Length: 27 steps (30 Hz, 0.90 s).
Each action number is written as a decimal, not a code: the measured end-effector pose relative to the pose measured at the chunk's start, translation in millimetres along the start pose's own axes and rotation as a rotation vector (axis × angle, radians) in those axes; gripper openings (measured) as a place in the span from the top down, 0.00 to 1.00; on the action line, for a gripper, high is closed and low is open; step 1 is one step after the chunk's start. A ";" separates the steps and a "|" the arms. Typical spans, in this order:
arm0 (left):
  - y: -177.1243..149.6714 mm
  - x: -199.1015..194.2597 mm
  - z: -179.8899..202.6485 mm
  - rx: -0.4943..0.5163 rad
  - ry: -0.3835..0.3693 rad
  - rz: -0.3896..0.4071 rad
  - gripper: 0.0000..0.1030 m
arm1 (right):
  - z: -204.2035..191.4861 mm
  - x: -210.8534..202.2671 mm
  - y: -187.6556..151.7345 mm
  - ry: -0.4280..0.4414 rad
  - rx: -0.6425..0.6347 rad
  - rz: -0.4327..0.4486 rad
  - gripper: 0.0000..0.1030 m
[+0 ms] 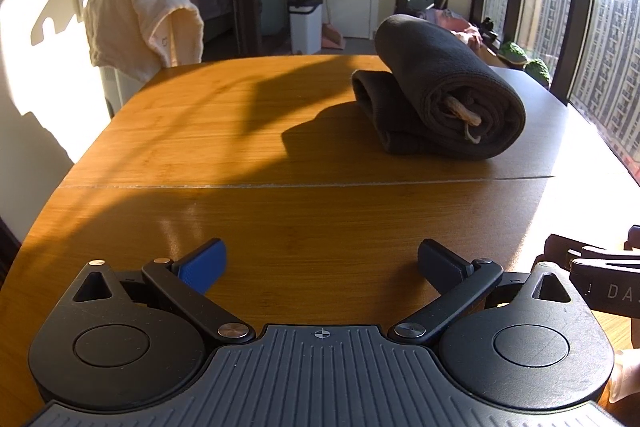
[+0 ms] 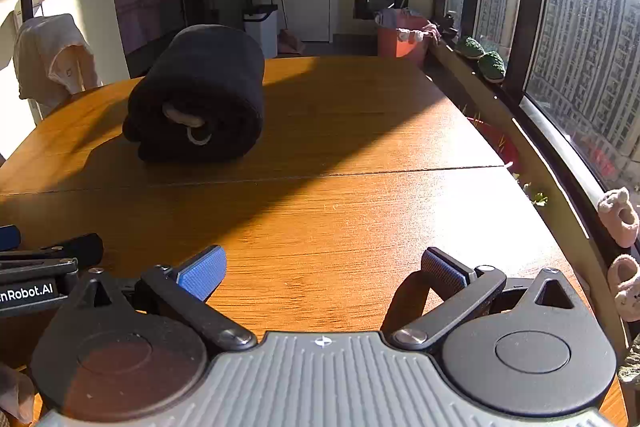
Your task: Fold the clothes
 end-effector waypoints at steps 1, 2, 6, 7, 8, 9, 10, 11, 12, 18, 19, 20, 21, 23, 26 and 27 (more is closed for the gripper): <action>0.0 0.0 0.0 0.000 0.000 0.000 0.00 | -0.2 0.2 0.1 0.000 0.000 0.000 0.00; -0.1 -0.1 0.0 0.000 0.000 0.000 0.00 | -0.3 0.3 0.1 0.000 0.000 0.000 0.00; -0.2 -0.7 -0.1 0.000 0.001 0.000 0.00 | -1.1 0.4 0.3 0.000 0.001 0.000 0.00; -0.3 -0.7 -0.1 0.000 0.001 0.000 0.00 | -1.3 0.5 0.3 0.000 0.001 0.000 0.00; -0.3 -0.8 -0.2 0.000 0.001 0.000 0.00 | -1.4 0.5 0.2 0.000 0.001 0.000 0.00; -0.2 -0.8 -0.2 0.000 0.001 0.000 0.00 | -1.8 0.5 0.3 0.000 0.001 0.000 0.00; -0.1 -0.8 -0.2 0.000 0.001 0.000 0.00 | -2.2 0.6 0.3 0.000 0.001 0.000 0.00; -0.1 -0.8 -0.2 -0.001 0.001 0.000 0.00 | -2.5 0.6 0.4 0.000 0.002 0.000 0.00; -0.1 -0.8 -0.2 -0.001 0.001 0.000 0.00 | -2.6 0.6 0.4 0.000 0.001 0.000 0.00; -0.3 -0.9 -0.1 -0.001 0.001 0.001 0.00 | -4.0 0.7 0.7 0.000 0.001 0.000 0.00; -0.3 -0.9 -0.1 -0.001 0.001 0.001 0.00 | -4.0 0.7 0.7 0.000 0.002 0.000 0.00; -0.4 -0.9 -0.1 -0.001 0.001 0.001 0.00 | -4.0 0.7 0.7 0.000 0.002 0.001 0.00; -0.3 -0.9 -0.1 -0.001 0.001 0.001 0.00 | -3.9 0.6 0.6 0.000 0.002 0.001 0.00; -0.4 -0.9 -0.1 -0.001 0.001 0.001 0.00 | -3.6 0.6 0.6 0.000 0.002 0.001 0.00; -0.4 -1.0 -0.2 -0.001 0.000 0.001 0.00 | -4.6 0.7 0.8 0.000 0.002 0.001 0.00; -0.4 -1.0 -0.2 -0.001 0.000 0.001 0.00 | -4.7 0.7 0.8 -0.001 0.002 0.001 0.00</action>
Point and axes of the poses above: each gripper's, at about its wrist camera, not at the fingertips, and x roughly the way its jaws point, z to its right, y to its top, the point moved 5 cm from there along x, roughly the way its jaws point, and after that the axes turned 9 degrees about -y, right-handed, at the moved point
